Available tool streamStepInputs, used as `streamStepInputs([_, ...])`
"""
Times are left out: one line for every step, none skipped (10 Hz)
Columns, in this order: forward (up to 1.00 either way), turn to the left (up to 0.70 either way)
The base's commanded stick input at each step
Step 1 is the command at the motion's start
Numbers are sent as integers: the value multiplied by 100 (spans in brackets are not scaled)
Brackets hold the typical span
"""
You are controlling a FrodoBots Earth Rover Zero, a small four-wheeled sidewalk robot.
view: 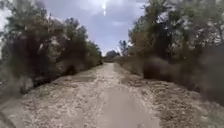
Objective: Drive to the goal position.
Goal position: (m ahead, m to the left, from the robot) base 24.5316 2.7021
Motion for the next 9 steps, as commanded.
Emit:
streamStepInputs([85,0])
streamStepInputs([85,0])
streamStepInputs([85,0])
streamStepInputs([85,0])
streamStepInputs([85,0])
streamStepInputs([85,0])
streamStepInputs([85,0])
streamStepInputs([85,0])
streamStepInputs([85,0])
